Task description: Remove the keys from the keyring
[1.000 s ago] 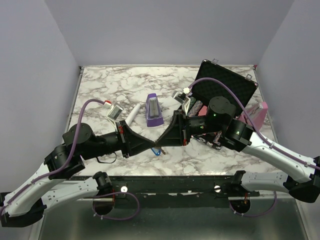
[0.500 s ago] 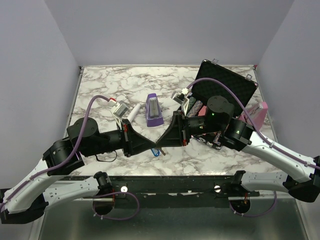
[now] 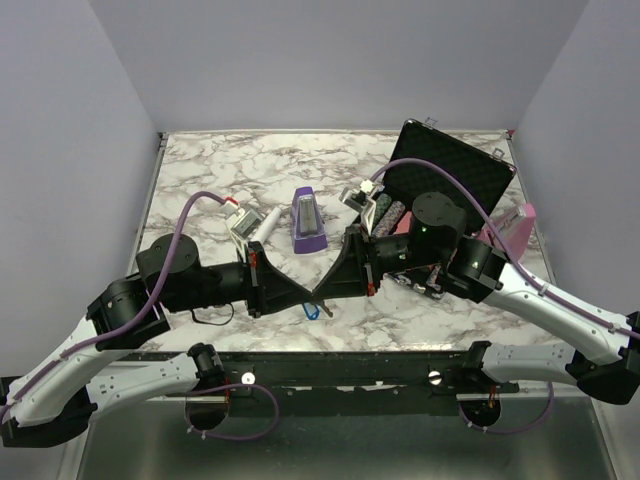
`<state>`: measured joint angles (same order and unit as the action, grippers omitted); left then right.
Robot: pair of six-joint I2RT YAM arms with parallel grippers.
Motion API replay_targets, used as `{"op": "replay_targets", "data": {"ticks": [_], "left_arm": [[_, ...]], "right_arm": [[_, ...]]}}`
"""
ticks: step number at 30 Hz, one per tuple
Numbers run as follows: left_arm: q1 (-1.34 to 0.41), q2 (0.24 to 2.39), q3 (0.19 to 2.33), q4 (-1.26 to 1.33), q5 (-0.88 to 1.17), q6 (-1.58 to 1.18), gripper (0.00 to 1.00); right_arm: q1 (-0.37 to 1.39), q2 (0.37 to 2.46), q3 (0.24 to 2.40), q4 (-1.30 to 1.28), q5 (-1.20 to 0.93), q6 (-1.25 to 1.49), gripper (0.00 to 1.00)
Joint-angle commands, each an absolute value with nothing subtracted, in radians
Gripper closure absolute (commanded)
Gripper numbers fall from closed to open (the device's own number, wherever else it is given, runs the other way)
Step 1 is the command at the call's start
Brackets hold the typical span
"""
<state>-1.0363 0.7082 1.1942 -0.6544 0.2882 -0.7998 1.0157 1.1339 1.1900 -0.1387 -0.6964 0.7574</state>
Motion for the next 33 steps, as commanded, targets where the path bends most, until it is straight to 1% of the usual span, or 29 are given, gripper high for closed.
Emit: {"op": "replay_targets", "data": {"ticks": [1, 5, 7, 9, 11, 15, 16, 18, 19, 20, 24, 27, 33], "left_arm": [[-1.051, 0.730, 1.181, -0.598, 0.402, -0.776, 0.92], [-1.051, 0.719, 1.201, -0.632, 0.374, -0.755, 0.58], [-1.049, 0.712, 1.227, -0.672, 0.307, -0.752, 0.47], [-1.051, 0.710, 1.252, -0.704, 0.241, -0.752, 0.39], [-1.051, 0.709, 1.273, -0.716, 0.209, -0.750, 0.36], [-1.051, 0.686, 1.276, -0.695, 0.150, -0.756, 0.36], [-1.051, 0.677, 1.266, -0.686, 0.140, -0.758, 0.39], [-1.051, 0.655, 1.237, -0.648, 0.132, -0.761, 0.52], [-1.051, 0.647, 1.224, -0.634, 0.132, -0.767, 0.56], [-1.051, 0.643, 1.218, -0.626, 0.132, -0.769, 0.58], [-1.051, 0.646, 1.210, -0.615, 0.149, -0.773, 0.59], [-1.051, 0.646, 1.207, -0.609, 0.164, -0.776, 0.63], [-1.051, 0.647, 1.193, -0.591, 0.190, -0.782, 0.65]], "right_arm": [[1.025, 1.140, 1.174, -0.100, -0.661, 0.738, 0.99], [1.025, 1.117, 1.154, -0.095, -0.672, 0.723, 0.99], [1.023, 1.111, 1.149, -0.103, -0.673, 0.715, 0.99], [1.023, 1.109, 1.144, -0.109, -0.673, 0.710, 0.99], [1.023, 1.106, 1.141, -0.110, -0.675, 0.712, 0.99], [1.023, 1.100, 1.140, -0.109, -0.676, 0.713, 0.99], [1.025, 1.098, 1.144, -0.104, -0.680, 0.715, 0.99], [1.025, 1.095, 1.150, -0.091, -0.687, 0.721, 0.99], [1.023, 1.094, 1.154, -0.083, -0.692, 0.724, 0.99], [1.025, 1.094, 1.157, -0.074, -0.701, 0.727, 0.99], [1.025, 1.091, 1.167, -0.045, -0.715, 0.741, 0.99], [1.026, 1.088, 1.172, -0.031, -0.710, 0.744, 0.99], [1.023, 1.083, 1.164, -0.011, -0.712, 0.759, 0.99]]}}
